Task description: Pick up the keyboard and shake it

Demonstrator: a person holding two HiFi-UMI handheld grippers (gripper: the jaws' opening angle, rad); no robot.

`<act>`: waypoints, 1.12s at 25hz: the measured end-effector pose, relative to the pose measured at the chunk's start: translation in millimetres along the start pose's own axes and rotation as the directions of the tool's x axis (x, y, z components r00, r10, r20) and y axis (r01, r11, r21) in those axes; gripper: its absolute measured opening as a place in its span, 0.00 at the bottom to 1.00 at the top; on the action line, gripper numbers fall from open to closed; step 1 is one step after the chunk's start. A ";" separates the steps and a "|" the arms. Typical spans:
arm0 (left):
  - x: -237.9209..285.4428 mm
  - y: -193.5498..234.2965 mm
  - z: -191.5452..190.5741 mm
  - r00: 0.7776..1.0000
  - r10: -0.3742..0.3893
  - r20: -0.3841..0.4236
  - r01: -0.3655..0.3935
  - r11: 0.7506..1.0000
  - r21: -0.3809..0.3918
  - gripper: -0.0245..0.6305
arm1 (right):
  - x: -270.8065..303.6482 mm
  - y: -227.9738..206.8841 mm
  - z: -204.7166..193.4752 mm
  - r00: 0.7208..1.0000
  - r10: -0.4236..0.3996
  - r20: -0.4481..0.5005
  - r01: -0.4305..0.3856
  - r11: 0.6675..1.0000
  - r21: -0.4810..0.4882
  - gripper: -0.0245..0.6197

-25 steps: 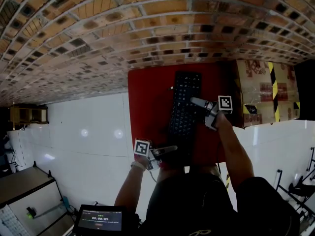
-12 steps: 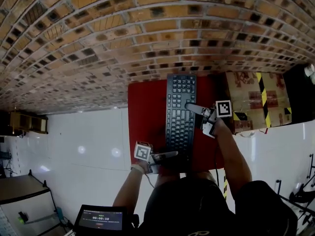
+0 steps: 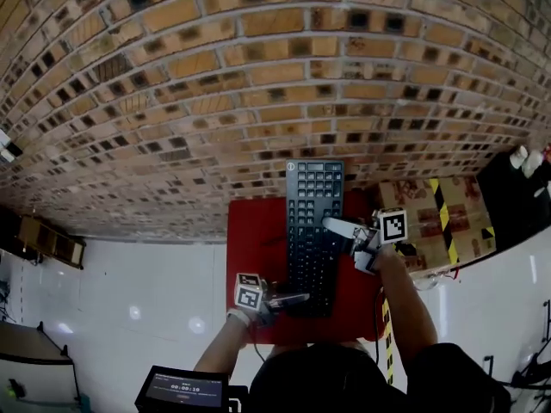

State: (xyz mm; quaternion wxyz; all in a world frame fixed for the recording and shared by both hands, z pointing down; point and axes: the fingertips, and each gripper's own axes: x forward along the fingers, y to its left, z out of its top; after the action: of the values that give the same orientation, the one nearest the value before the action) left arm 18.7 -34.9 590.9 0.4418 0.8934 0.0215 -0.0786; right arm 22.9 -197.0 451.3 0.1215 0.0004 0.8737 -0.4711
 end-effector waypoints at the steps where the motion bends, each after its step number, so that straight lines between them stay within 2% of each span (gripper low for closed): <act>1: 2.4 -1.8 3.4 1.000 0.000 -0.006 0.000 1.000 0.024 0.24 | -2.8 4.1 2.9 1.000 -0.006 -0.006 0.006 0.999 -0.031 0.14; 5: 6.0 -2.1 11.5 1.000 -0.011 -0.022 0.013 0.996 0.092 0.24 | -10.0 21.9 10.9 0.999 -0.018 -0.032 0.014 0.990 -0.137 0.14; 9: 9.2 -4.2 26.2 0.999 -0.034 -0.041 0.041 0.985 0.168 0.25 | -4.5 48.9 17.6 0.997 0.029 -0.072 -0.045 0.971 -0.235 0.14; 12: 11.8 -10.9 22.1 0.996 -0.058 -0.061 0.071 0.971 0.229 0.25 | -2.1 73.7 7.4 0.991 0.066 -0.120 -0.102 0.939 -0.327 0.14; 16: 18.2 -31.6 30.1 0.994 -0.042 -0.101 0.074 0.941 0.331 0.26 | 0.9 106.0 -4.0 0.978 0.109 -0.180 -0.176 0.893 -0.415 0.14; 28: 12.9 -26.6 88.8 0.993 -0.026 -0.112 0.081 0.845 0.528 0.28 | 17.4 154.7 17.1 0.957 0.135 -0.255 -0.264 0.765 -0.587 0.14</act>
State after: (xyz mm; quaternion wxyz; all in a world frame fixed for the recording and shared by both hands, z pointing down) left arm 17.7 -89.4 514.9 0.1731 0.9826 0.0461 -0.0487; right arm 27.5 -127.1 311.3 0.0771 0.1011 0.9815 -0.1429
